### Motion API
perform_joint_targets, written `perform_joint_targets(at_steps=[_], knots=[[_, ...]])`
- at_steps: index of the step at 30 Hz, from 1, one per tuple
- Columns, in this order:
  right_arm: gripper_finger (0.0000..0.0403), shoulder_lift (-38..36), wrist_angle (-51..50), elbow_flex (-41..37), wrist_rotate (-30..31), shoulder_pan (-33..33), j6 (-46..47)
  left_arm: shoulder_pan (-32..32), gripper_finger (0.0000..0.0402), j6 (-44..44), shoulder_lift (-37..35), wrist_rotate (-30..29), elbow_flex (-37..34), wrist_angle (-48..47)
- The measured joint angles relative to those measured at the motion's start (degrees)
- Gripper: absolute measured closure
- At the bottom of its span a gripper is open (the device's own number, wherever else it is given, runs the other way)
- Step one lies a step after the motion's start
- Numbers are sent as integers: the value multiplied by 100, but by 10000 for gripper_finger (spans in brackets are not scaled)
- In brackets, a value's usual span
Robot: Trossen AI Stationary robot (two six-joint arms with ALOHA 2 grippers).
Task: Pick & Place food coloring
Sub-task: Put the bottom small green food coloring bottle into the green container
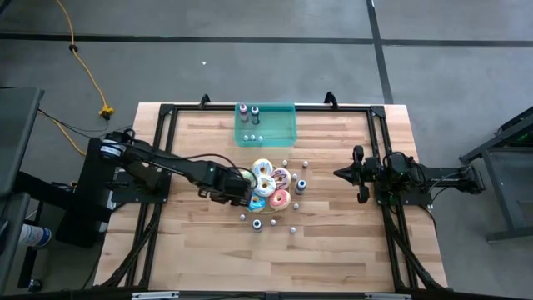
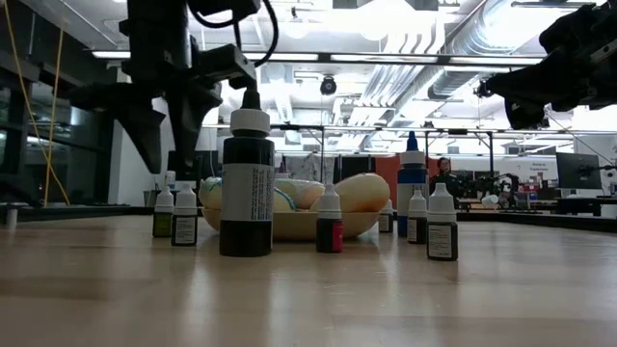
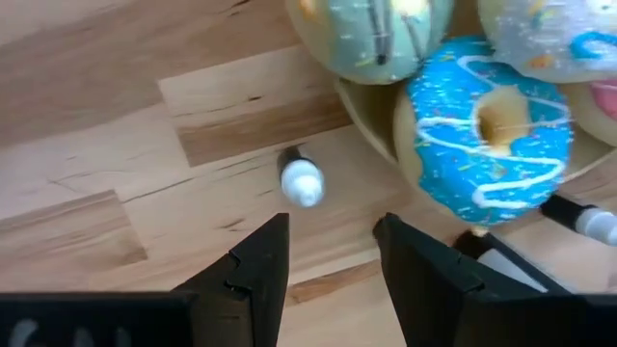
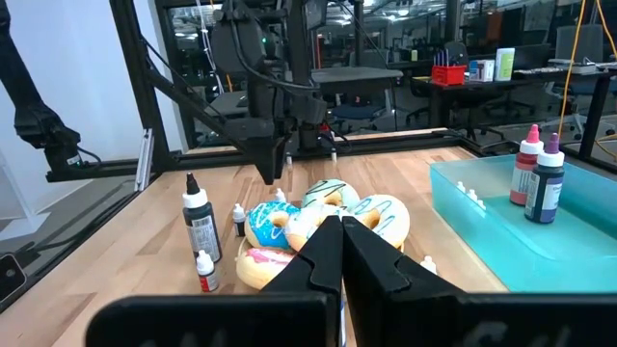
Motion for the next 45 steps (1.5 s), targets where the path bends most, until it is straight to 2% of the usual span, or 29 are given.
perform_joint_targets(at_steps=[15, 26, 45], knots=[[402, 0, 0, -1, 0, 2, 0, 2, 247, 24, 499, 0, 109, -104], [402, 0, 0, 1, 0, 1, 0, 4, 247, 138, 544, -151, 107, -231], [402, 0, 4, 0, 0, 2, 0, 9, 247, 435, 819, -46, 107, -54]])
